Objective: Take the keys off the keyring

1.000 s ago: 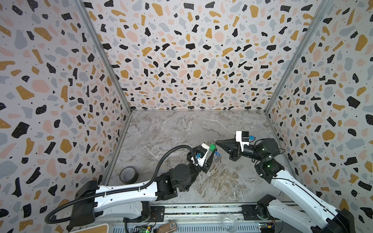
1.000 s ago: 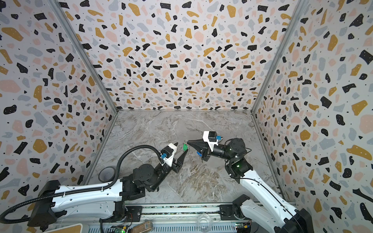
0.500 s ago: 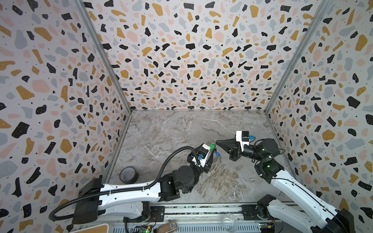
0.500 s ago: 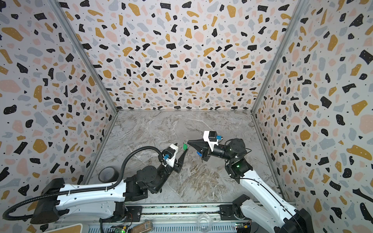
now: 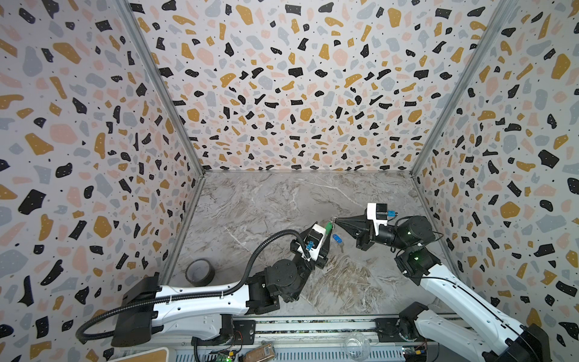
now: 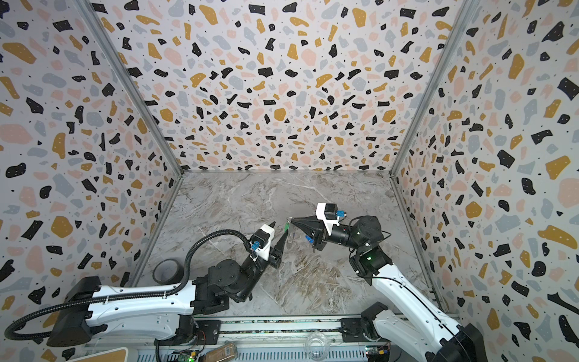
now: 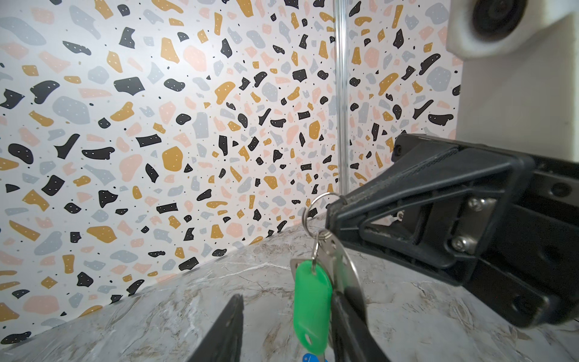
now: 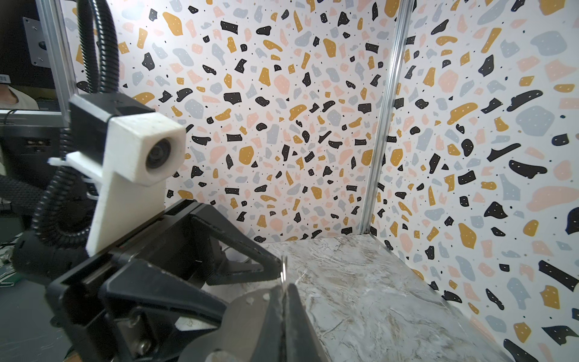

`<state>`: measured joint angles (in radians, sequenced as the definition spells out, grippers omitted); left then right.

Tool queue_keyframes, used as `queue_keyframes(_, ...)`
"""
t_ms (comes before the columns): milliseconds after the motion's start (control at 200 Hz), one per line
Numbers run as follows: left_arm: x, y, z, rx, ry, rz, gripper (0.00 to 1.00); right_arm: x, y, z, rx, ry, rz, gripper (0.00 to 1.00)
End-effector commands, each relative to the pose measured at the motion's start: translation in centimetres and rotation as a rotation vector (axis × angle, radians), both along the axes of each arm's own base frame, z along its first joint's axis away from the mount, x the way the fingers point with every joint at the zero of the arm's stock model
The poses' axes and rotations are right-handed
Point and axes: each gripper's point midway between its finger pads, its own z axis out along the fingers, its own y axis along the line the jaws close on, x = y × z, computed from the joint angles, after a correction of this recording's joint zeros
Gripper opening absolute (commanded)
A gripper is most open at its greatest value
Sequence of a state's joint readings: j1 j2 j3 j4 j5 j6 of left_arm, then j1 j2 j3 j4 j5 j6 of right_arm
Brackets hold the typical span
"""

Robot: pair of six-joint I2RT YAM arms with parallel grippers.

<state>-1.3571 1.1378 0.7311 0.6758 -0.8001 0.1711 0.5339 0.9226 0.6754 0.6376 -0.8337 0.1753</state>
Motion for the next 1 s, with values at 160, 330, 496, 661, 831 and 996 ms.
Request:
queue_keyframes(160, -0.2, -0.7, 1.3, -0.04, -0.033, -0.014, 0.44, -0.5, -0.4, 1.4, 0.037, -0.041, -0.001, 0.0)
queue_keyframes(330, 0.0, -0.6, 1.1, -0.04, -0.03, -0.004, 0.41, -0.5, -0.4, 1.6, 0.041, -0.042, 0.002, 0.0)
queue_keyframes(496, 0.3, -0.5, 1.3, -0.044, -0.028, 0.029, 0.37, -0.4, -0.4, 1.4, 0.041, -0.035, -0.001, 0.0)
queue_keyframes(661, 0.7, -0.3, 1.2, -0.04, -0.024, 0.065, 0.4, -0.4, -0.4, 1.5, 0.043, -0.036, -0.003, 0.0)
queue_keyframes(831, 0.9, -0.1, 1.1, -0.038, -0.018, 0.097, 0.4, -0.3, -0.4, 1.5, 0.044, -0.034, -0.005, 0.0)
queue_keyframes(996, 0.6, -0.6, 1.2, -0.047, -0.029, 0.077, 0.39, -0.2, -0.4, 1.5, 0.047, -0.029, -0.006, 0.0)
